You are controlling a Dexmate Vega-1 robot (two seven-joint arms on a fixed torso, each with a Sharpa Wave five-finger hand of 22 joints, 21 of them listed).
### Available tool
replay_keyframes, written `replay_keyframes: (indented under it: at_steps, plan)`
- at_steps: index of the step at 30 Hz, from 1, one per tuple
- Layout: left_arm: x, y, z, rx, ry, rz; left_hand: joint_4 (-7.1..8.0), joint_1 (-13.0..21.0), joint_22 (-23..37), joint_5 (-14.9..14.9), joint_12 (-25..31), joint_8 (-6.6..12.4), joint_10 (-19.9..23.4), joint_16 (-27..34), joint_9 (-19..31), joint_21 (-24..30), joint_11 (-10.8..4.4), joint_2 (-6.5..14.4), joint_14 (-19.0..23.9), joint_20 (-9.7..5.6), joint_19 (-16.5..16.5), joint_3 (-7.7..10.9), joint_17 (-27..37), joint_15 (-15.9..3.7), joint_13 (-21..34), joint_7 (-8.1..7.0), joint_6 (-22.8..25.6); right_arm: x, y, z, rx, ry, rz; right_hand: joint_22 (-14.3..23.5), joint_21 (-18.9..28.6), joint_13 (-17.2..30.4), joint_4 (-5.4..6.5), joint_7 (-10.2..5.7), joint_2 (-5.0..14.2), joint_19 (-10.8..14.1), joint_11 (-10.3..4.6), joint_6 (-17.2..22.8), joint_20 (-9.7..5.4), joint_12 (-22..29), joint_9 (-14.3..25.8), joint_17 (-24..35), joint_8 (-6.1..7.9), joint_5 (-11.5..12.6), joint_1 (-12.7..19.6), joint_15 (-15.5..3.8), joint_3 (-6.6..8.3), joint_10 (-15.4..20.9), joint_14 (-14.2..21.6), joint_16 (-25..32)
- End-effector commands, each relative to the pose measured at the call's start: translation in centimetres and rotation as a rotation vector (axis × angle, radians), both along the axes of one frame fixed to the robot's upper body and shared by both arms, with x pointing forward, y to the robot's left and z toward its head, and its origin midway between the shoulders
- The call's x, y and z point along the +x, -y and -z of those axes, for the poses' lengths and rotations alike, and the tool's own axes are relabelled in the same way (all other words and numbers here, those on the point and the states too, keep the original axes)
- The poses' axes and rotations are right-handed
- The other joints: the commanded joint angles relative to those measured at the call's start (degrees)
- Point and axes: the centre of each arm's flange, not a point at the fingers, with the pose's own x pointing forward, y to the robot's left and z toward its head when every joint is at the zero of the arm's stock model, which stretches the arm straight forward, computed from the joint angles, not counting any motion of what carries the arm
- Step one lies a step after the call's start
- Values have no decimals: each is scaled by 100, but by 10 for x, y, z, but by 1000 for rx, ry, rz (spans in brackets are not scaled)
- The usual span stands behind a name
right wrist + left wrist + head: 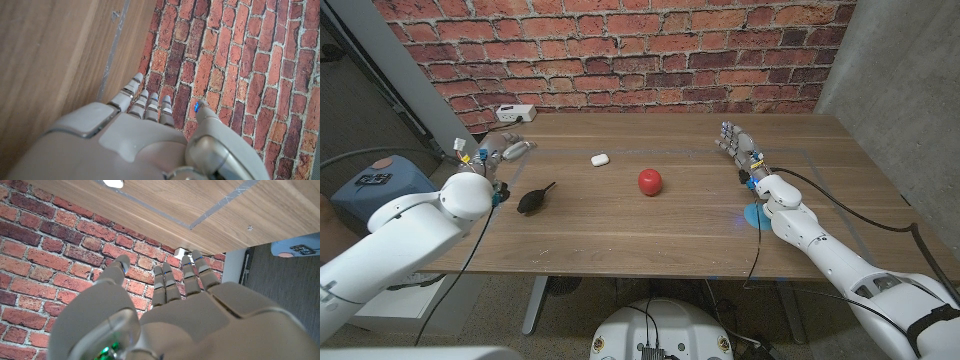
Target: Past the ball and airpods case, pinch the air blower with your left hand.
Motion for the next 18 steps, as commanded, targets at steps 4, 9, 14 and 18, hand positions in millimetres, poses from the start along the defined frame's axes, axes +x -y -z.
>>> replay_keyframes:
  at_steps: [4, 9, 14, 18]
  plan:
    - [-12, -7, 0, 48, -58, -120, 25, 69, 17, 62, 60, 33, 147, -66, 25, 73, 137, -58, 49, 5, 43, -30, -8, 26, 54, 153, 166, 5, -2, 3, 9, -13, 1, 27, 37, -4, -56, 37, 0, 29, 39, 4, 36, 24, 18, -5, 34, 1, 78, 26, 5, 12, 39, 25]
    - [-13, -9, 2, 72, -89, -148, 33, 76, 19, 73, 44, 26, 136, -90, 22, 79, 185, -80, 48, -2, 40, -49, -10, 15, 63, 190, 188, 7, -1, 4, 8, -18, 1, 27, 38, -4, -63, 40, 2, 31, 37, 7, 35, 23, 18, -5, 35, 0, 81, 25, 1, 11, 40, 26]
    - [-13, -10, 2, 68, -118, -155, 62, 63, 22, 82, 17, -11, 99, -118, 18, 75, 247, -79, 24, 19, 12, -69, -3, 35, 73, 244, 138, 8, 2, 4, 6, -22, 3, 28, 38, -3, -70, 43, 4, 33, 48, 8, 38, 25, 18, -4, 35, -1, 84, 36, -3, 16, 39, 27]
    - [-11, -11, 3, 70, -149, -157, 63, 69, 25, 78, -13, -53, 64, -145, 11, 71, 278, -106, 5, 29, -22, -117, 1, 38, 87, 278, 88, 9, 3, 4, 5, -24, 2, 28, 39, -3, -74, 47, 4, 34, 43, 9, 39, 25, 18, -3, 35, -1, 84, 38, -7, 15, 38, 27]
